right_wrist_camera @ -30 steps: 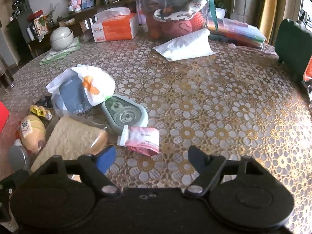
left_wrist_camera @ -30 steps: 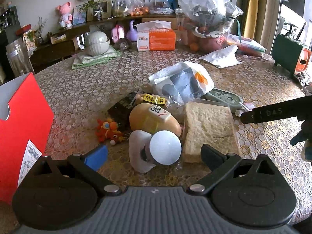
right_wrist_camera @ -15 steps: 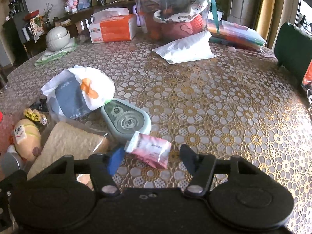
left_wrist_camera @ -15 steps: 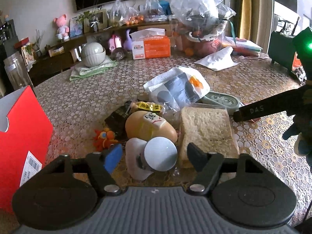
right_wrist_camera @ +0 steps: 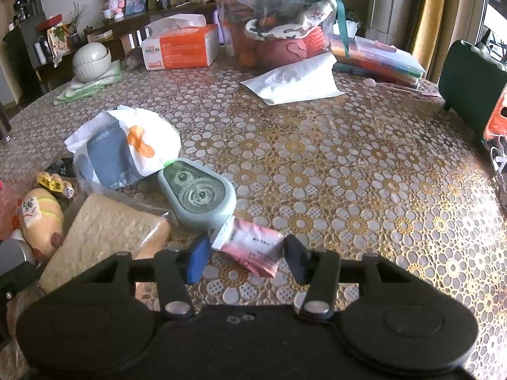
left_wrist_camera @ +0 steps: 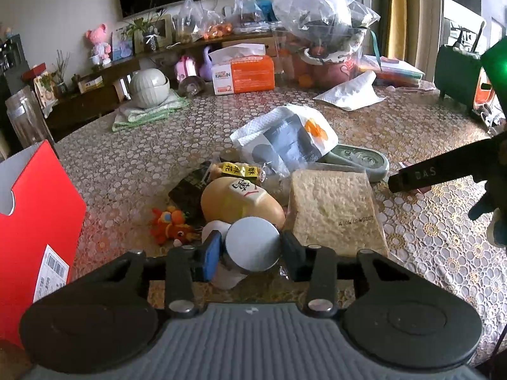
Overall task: Organize objects
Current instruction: 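Grasp the white roll with the left gripper while the right grasps the pink sachet, then lift the white roll with the left gripper while the right lifts the pink sachet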
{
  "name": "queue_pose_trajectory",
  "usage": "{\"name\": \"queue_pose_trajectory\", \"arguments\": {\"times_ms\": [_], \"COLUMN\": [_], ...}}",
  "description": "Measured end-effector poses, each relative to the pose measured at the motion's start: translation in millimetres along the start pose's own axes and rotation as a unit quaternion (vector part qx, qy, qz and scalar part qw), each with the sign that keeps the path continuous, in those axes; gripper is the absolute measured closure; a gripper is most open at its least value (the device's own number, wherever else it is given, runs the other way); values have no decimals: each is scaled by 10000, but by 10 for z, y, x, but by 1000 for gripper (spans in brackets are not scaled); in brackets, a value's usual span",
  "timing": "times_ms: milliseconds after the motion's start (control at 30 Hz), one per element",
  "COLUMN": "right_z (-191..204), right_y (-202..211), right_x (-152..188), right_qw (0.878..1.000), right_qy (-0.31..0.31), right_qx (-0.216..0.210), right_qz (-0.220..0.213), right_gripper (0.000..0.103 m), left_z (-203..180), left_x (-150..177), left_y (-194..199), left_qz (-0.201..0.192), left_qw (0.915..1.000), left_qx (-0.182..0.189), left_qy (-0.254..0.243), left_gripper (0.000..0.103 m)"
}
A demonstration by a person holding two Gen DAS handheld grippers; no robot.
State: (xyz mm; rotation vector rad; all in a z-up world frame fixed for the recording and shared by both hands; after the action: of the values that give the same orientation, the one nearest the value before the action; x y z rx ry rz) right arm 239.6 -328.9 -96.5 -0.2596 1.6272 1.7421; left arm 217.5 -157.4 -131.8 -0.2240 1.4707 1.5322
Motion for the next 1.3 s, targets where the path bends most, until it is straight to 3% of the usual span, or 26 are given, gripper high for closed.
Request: {"name": "queue_pose_trajectory", "arguments": {"times_ms": [667, 867, 1033, 1167, 1300], "right_z": [156, 261, 275, 278, 269], "right_y": [859, 1042, 1052, 1016, 988], "right_x": [278, 362, 440, 484, 494], "right_qw": [9986, 9978, 9981, 9980, 9980], "right_qy": [200, 409, 393, 447, 424], "right_qx": [-477, -482, -462, -446, -461], "right_qz": [-90, -206, -142, -50, -4], "right_gripper": [52, 52, 52, 52, 52], "left_z": [203, 225, 254, 350, 419], "left_x": [83, 79, 157, 281, 343], "left_y": [403, 569, 449, 294, 263], "left_qz": [-96, -312, -196, 14, -38], "left_qw": [9977, 9977, 9987, 9972, 9960], "left_qx": [304, 304, 246, 427, 588], "left_qy": [595, 517, 401, 607, 664], "left_gripper": [63, 63, 63, 63, 63]}}
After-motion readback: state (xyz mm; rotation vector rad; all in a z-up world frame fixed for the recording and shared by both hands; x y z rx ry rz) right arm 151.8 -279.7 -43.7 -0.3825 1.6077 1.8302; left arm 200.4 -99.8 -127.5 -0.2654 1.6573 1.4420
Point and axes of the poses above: each gripper's, at about its wrist camera, not at the fingertips, and y roughly against the way its jaws point, z to its left, x to its underside, the point moved 2 cm from there along -y, roughly the way its jaws point, and after that the axes turned 13 degrees about -y, right-handed, at the moved point
